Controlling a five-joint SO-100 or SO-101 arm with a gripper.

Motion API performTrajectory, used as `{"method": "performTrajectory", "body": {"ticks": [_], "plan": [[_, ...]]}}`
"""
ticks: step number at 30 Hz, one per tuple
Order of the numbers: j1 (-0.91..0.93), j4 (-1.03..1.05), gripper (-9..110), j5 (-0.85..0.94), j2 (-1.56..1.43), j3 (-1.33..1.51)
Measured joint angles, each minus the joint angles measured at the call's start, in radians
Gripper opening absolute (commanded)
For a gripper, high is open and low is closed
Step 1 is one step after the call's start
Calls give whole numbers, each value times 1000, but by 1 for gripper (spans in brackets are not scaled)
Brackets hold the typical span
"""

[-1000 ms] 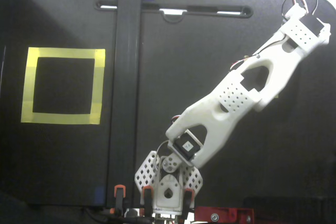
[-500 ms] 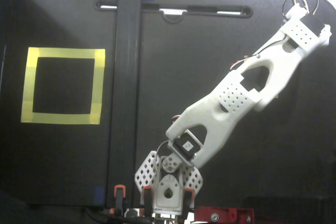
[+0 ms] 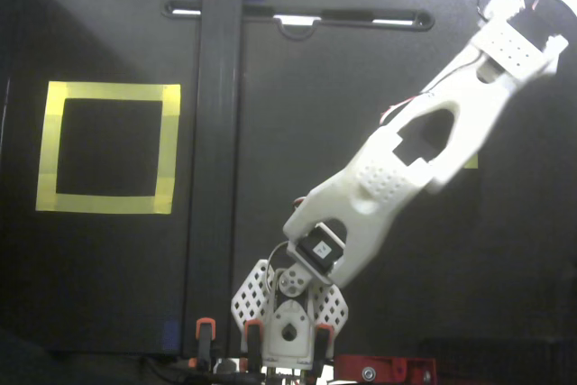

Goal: Grasp the block and place it in the designated area.

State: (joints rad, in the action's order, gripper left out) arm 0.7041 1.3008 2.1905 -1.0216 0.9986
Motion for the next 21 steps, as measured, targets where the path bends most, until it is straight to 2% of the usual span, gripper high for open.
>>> {"method": "performTrajectory", "body": {"ticks": [21], "plan": [[-43,357,20,-20,-287,31]]}}
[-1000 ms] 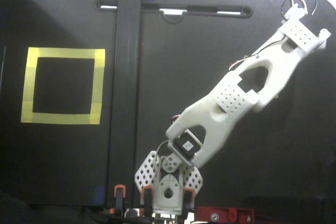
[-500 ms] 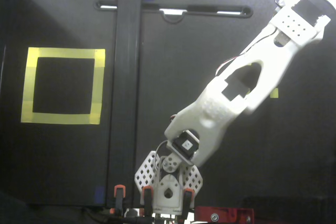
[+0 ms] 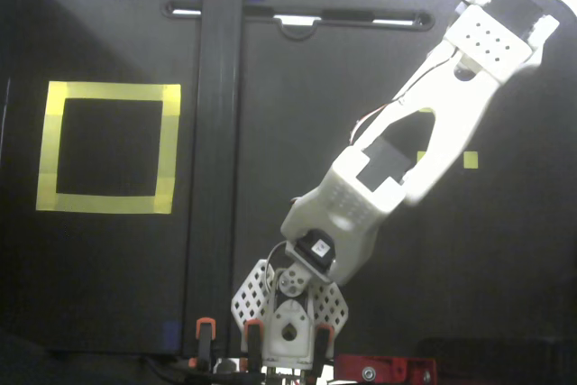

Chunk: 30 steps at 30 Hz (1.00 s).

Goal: Grasp the block and place it in the designated area.

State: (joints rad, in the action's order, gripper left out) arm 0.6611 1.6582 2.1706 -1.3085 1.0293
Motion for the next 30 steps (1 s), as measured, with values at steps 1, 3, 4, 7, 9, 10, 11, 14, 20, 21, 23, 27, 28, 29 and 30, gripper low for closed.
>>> {"method": "performTrajectory", "body": {"ticks": [1,3,4,7,9,10,11,14,20,21,23,27,28,29,30], "plan": [[-9,-3,20,0,-23,26],[-26,-5,20,-6,-69,83],[-29,-9,20,-11,-91,107],[-38,-12,20,-21,-144,166],[-57,-12,20,-28,-173,196],[-64,-14,20,-34,-189,213],[-67,-18,20,-37,-206,235],[-80,-49,20,-55,-250,304],[-104,-156,20,-71,-327,480],[-106,-176,20,-72,-336,506],[-117,-212,20,-80,-345,549],[-124,-229,20,-98,-348,563],[-129,-230,20,-103,-348,563],[-138,-230,20,-106,-348,563],[-141,-230,20,-107,-348,563]]}}
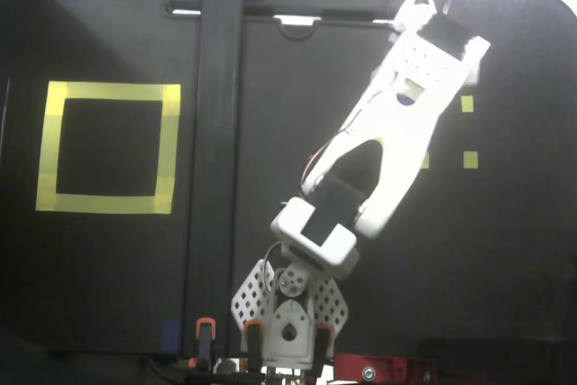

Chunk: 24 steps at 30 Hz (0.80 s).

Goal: Grasp the block and place it in the designated area.

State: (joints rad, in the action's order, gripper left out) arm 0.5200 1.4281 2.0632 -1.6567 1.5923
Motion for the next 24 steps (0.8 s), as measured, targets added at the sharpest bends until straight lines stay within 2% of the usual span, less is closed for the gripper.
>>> {"method": "performTrajectory", "body": {"ticks": [10,24], "plan": [[-69,-6,20,-80,0,0],[-474,-5,20,-462,0,0]]}}
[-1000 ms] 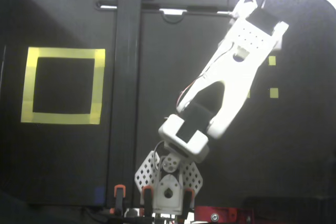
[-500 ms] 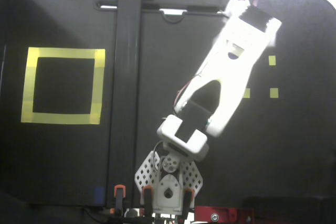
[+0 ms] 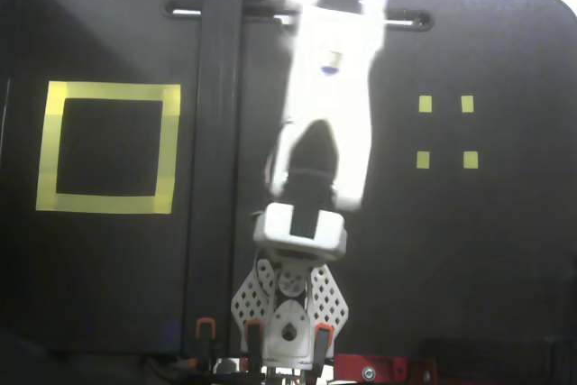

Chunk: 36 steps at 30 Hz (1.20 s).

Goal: Grasp the block and place it in the designated area.

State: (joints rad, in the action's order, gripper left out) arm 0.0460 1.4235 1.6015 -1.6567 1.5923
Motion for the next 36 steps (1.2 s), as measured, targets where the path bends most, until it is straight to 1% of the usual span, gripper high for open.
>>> {"method": "performTrajectory", "body": {"ticks": [24,31,36], "plan": [[-692,75,20,-603,21,0],[-822,83,20,-716,32,0],[-851,84,20,-752,51,0]]}}
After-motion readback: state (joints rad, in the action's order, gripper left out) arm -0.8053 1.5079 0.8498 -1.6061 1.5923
